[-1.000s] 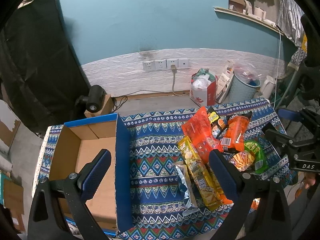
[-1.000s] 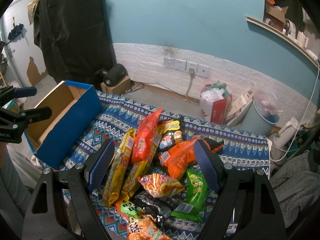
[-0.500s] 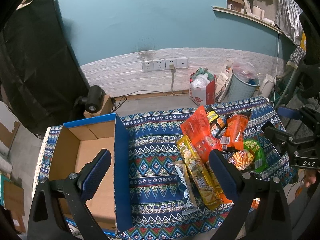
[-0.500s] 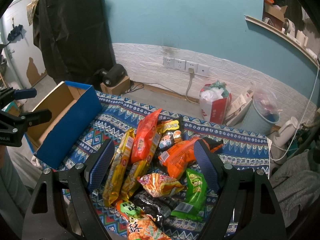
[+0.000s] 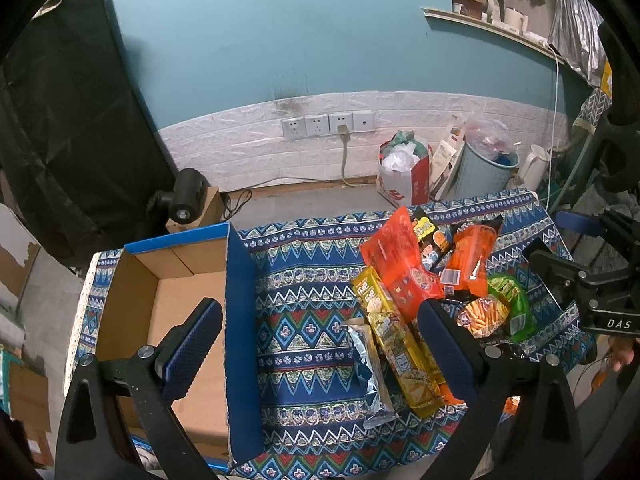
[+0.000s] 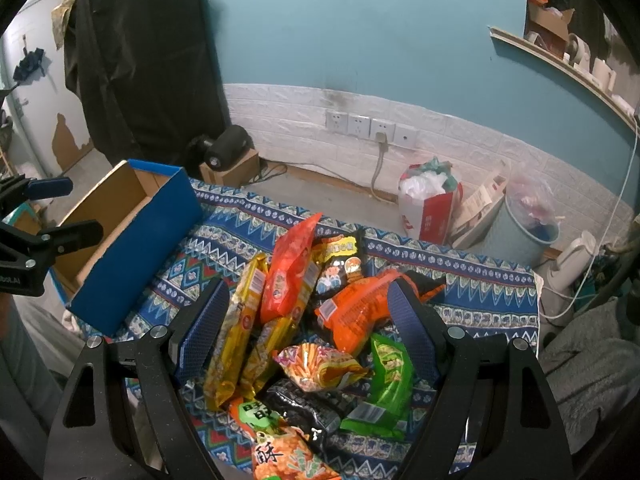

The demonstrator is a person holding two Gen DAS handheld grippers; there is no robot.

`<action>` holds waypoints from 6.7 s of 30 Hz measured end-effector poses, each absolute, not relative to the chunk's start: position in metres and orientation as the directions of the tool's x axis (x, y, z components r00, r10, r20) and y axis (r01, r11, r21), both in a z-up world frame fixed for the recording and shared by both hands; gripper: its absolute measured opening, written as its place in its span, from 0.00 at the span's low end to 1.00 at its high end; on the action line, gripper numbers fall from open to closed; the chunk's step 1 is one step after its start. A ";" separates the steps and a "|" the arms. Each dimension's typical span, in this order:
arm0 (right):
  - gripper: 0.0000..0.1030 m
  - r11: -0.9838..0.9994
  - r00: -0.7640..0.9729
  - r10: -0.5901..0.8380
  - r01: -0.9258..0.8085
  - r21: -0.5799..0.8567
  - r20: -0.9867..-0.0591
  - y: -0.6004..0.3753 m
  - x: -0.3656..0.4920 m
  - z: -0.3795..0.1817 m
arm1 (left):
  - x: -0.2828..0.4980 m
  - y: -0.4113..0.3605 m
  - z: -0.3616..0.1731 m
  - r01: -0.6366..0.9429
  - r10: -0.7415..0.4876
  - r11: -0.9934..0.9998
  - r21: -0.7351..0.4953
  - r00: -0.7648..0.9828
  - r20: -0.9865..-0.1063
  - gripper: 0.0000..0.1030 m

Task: Organize snacks

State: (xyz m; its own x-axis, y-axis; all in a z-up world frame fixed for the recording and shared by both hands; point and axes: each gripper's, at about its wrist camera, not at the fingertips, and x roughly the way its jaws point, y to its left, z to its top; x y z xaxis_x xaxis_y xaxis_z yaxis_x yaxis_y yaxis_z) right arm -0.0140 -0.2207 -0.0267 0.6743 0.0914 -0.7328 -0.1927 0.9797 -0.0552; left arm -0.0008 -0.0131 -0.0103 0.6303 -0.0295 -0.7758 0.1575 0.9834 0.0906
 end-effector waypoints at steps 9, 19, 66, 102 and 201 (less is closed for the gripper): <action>0.78 0.981 0.664 0.080 -0.183 -0.057 -0.744 -0.223 -0.010 -0.028 | 0.008 -0.014 -0.029 0.168 -0.035 0.983 0.080 0.587 -0.809 0.96; 0.77 0.994 0.592 -0.002 -0.087 -0.066 -0.806 -0.255 0.007 -0.058 | 0.034 -0.022 -0.091 0.171 0.007 0.981 0.094 0.452 -0.892 0.96; 0.33 0.994 0.244 -0.107 0.062 -0.095 -0.964 -0.326 0.027 -0.192 | 0.054 -0.046 -0.201 0.234 0.047 0.966 0.115 0.278 -0.959 0.27; 0.33 0.989 0.564 0.124 -0.142 0.053 -0.817 -0.215 0.033 -0.051 | 0.020 0.008 -0.051 0.181 -0.031 0.979 0.096 0.592 -0.805 0.27; 0.66 0.948 0.405 0.140 -0.318 0.005 -0.904 -0.083 0.076 -0.082 | 0.006 0.102 -0.076 0.031 -0.051 0.999 -0.042 0.489 -0.870 0.64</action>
State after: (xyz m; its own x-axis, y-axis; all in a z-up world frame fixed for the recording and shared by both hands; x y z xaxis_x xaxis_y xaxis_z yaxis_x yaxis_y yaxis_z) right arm 0.0757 -0.0834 -0.0823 0.4050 0.1403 -0.9035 -0.3180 0.9481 0.0047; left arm 0.0062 0.1020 -0.0763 0.4895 -0.0514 -0.8705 0.0309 0.9987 -0.0416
